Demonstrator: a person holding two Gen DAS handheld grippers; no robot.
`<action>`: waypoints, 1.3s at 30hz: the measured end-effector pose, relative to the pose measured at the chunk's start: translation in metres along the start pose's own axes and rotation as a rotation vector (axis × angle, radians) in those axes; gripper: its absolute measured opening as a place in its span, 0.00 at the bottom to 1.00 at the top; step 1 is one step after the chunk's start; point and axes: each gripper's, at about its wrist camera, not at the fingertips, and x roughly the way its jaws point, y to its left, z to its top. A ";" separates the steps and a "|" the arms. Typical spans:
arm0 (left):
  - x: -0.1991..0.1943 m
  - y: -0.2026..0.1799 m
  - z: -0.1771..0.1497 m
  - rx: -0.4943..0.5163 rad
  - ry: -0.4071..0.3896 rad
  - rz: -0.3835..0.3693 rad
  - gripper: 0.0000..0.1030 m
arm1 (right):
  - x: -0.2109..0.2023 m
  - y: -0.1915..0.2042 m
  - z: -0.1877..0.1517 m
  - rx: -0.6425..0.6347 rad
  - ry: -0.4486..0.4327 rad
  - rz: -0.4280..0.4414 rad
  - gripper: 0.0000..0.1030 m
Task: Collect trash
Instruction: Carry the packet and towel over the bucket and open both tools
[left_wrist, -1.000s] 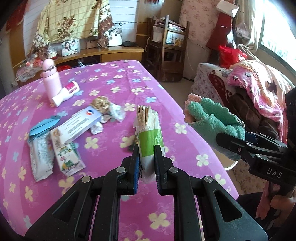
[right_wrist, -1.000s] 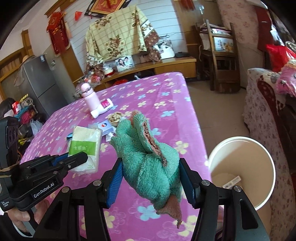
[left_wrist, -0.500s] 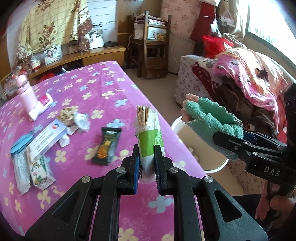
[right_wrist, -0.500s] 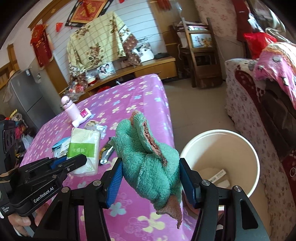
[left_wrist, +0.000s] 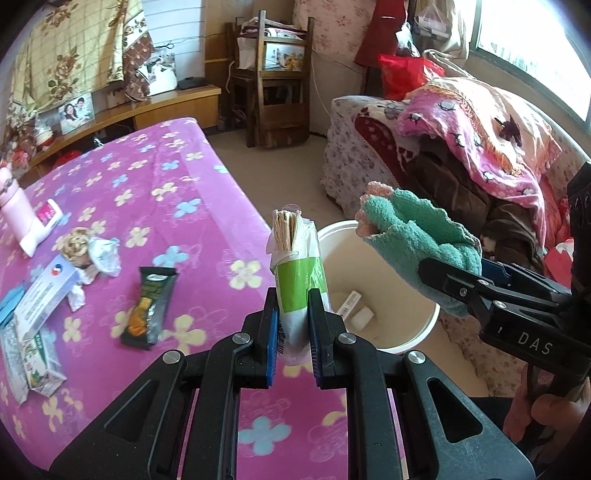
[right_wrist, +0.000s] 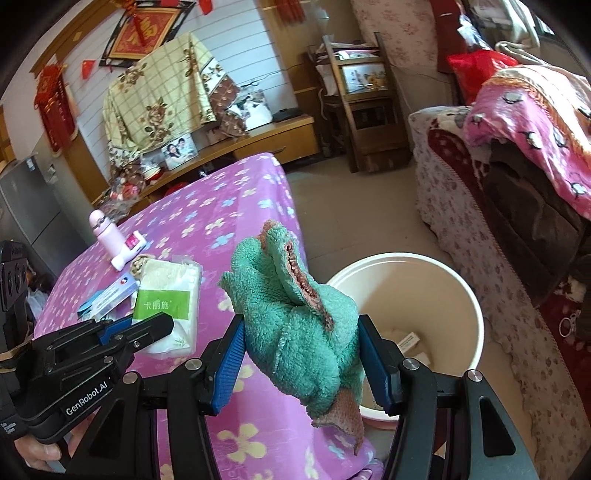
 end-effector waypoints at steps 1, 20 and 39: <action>0.002 -0.002 0.001 0.001 0.001 -0.003 0.12 | 0.000 -0.003 0.001 0.003 -0.002 -0.009 0.56; 0.052 -0.026 0.014 -0.015 0.067 -0.055 0.12 | 0.031 -0.047 0.003 0.078 0.021 -0.085 0.56; 0.098 -0.041 0.015 0.001 0.116 -0.070 0.12 | 0.059 -0.074 -0.001 0.108 0.070 -0.177 0.56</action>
